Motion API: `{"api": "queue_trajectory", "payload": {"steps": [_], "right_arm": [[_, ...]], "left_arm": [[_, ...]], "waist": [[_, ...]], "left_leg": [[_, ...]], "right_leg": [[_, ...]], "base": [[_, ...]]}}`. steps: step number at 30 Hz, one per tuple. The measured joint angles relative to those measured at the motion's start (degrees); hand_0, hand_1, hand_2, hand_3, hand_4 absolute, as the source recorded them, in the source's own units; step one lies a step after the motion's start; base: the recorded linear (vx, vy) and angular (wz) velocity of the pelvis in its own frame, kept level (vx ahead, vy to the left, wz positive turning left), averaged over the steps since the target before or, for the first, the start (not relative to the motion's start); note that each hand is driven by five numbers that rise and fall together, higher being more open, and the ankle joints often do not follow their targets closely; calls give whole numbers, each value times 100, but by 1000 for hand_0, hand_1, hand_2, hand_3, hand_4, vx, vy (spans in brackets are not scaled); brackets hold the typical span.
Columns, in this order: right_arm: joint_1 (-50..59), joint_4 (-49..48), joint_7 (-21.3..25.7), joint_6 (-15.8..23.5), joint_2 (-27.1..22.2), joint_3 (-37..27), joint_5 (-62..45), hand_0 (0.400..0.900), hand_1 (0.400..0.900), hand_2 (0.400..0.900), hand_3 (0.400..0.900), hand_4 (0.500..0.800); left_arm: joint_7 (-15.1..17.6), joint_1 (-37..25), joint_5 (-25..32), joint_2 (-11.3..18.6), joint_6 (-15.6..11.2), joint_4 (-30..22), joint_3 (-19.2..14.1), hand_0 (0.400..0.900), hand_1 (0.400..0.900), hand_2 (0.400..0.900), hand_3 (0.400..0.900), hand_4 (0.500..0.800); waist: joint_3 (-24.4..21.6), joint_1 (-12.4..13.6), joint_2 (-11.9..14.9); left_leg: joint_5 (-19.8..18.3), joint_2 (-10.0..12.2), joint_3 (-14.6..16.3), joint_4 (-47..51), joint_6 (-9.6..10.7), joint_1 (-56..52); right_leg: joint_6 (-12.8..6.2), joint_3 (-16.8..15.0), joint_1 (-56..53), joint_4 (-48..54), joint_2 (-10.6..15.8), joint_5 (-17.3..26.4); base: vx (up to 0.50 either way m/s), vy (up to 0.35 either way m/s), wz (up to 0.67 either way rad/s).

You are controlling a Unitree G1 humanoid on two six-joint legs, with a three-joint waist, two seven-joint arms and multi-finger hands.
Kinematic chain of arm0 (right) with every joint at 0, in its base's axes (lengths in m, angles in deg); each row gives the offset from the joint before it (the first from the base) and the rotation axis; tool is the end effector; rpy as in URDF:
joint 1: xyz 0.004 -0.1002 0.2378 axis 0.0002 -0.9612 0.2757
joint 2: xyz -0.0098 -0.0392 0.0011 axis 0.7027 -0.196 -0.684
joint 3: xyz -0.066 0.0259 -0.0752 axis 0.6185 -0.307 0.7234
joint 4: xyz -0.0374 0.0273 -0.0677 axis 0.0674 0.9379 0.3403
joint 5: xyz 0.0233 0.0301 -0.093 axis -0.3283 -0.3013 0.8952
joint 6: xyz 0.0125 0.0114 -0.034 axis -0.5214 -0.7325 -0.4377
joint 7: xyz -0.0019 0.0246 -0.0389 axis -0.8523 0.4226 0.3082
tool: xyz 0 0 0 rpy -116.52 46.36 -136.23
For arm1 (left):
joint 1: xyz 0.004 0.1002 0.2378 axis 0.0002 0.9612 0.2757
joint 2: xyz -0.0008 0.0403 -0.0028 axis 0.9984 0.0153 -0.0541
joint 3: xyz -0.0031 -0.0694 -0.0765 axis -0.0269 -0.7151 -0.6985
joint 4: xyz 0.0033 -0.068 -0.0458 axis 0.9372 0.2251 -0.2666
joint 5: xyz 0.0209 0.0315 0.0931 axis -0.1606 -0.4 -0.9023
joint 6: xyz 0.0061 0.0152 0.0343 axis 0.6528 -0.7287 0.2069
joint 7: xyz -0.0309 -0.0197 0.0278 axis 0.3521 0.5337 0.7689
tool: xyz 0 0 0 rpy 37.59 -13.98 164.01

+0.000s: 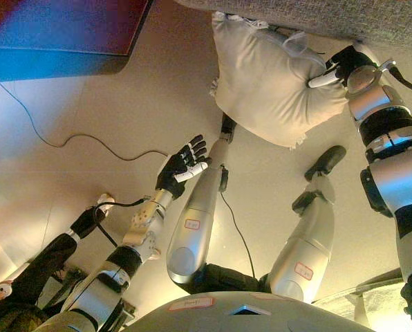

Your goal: Pick up the pillow and put it on the sofa.

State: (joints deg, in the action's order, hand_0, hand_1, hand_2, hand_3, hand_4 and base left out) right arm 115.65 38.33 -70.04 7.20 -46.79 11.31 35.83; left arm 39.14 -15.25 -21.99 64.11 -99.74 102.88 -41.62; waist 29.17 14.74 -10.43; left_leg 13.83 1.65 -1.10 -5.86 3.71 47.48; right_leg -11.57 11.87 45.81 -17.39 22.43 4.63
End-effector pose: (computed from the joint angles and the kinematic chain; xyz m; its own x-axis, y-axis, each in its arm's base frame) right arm 0.3648 -0.2437 0.1954 0.9065 -0.3592 -0.2219 0.0017 0.5286 -0.8488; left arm 0.2121 0.1597 -0.0203 0.9415 -0.3230 -0.0956 0.2840 0.9138 -0.2902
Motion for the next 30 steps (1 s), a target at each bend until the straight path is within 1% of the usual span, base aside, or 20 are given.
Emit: {"api": "queue_trajectory", "payload": {"steps": [3,4,6,9,11,13,15,16,18,21,23,26,27,30], "right_arm": [[-111,0,-208,191,-8,3,1,400,400,400,400,500],[-208,-11,-280,323,-5,5,2,400,400,400,400,500],[-442,-144,-429,532,2,52,2,400,400,400,400,500],[-711,-424,-674,792,7,110,2,400,400,400,400,500],[-876,-837,-798,893,-52,204,5,400,400,400,400,500],[-1072,-1437,-899,958,-252,278,6,400,400,400,400,500],[-1281,-1833,-1000,978,-345,279,5,400,400,400,400,500],[-1409,-2054,-1109,972,-433,279,5,400,400,400,400,500],[-1617,-2476,-1317,970,-537,279,4,400,400,400,400,500],[-1865,-3207,-1717,991,-844,269,-13,400,400,400,400,500],[-1878,-3449,-1970,1072,-997,231,-44,400,400,400,400,500],[-1905,-3739,-2345,1157,-1276,25,-220,400,400,400,400,500],[-1907,-3825,-2470,1196,-1377,-35,-280,400,400,400,400,500],[-1906,-4159,-2793,1228,-1702,-175,-623,400,400,400,400,500]], "left_arm": [[2,21,31,4,47,-24,-188,900,900,900,900,800],[-4,30,49,2,75,-10,-276,900,900,900,900,800],[-1,40,49,10,92,76,-406,900,900,900,900,800],[2,72,32,20,198,281,-582,900,900,900,900,800],[50,106,-37,33,339,484,-690,900,900,900,900,800],[105,175,-273,54,502,628,-795,900,900,900,900,800],[211,197,-518,122,716,884,-812,900,900,900,900,800],[247,222,-668,126,831,995,-871,900,900,900,900,800],[257,368,-862,185,959,1204,-1069,900,900,900,900,800],[240,508,-1221,315,1085,1598,-1422,900,900,900,900,800],[228,606,-1467,481,1167,1736,-1530,900,900,900,900,800],[225,699,-1727,512,1283,1827,-1807,900,900,900,900,800],[214,735,-1854,511,1286,1829,-1889,900,900,900,900,800],[179,831,-2264,521,1288,1914,-1988,900,900,900,900,800]], "waist": [[0,0,0],[0,0,1],[0,-19,1],[2,-36,6],[8,-72,41],[28,-45,83],[59,-55,187],[64,-65,245],[54,-173,414],[23,-247,726],[-45,-321,915],[-98,-344,1071],[-106,-344,1087],[-214,-337,1179]], "left_leg": [[1,4,-9,0,1,-167],[-3,19,-13,1,5,-295],[-10,33,-31,37,8,-580],[-44,92,-64,87,47,-1027],[-111,175,-70,115,107,-1302],[-129,270,-42,175,123,-1547],[-156,326,-20,244,168,-1890],[-175,368,-7,306,191,-2103],[-189,436,-14,426,228,-2520],[-268,581,15,638,329,-3139],[-315,661,3,716,391,-3386],[-379,753,10,812,467,-3763],[-403,787,2,848,494,-3907],[-470,851,-34,909,551,-4171]], "right_leg": [[-3,36,-198,24,0,1],[-19,68,-344,50,0,11],[-20,125,-673,117,-11,11],[12,212,-1200,289,-74,13],[14,360,-1515,409,-114,31],[62,430,-1780,538,-212,67],[80,453,-2138,664,-308,82],[83,467,-2366,768,-359,82],[122,565,-2872,1032,-457,124],[135,667,-3603,1500,-648,194],[157,742,-3939,1725,-771,217],[175,809,-4401,1994,-899,245],[185,912,-4579,2069,-940,252],[199,1052,-4910,2191,-1029,246]], "base": [[7,-56,-3],[12,-86,-6],[23,-112,-7],[35,-135,-14],[79,-132,-18],[97,-118,-13],[116,-68,-11],[126,-51,-8],[173,-67,-5],[194,-72,-1],[224,-66,4],[261,-76,13],[264,-66,15],[265,-50,15]]}}
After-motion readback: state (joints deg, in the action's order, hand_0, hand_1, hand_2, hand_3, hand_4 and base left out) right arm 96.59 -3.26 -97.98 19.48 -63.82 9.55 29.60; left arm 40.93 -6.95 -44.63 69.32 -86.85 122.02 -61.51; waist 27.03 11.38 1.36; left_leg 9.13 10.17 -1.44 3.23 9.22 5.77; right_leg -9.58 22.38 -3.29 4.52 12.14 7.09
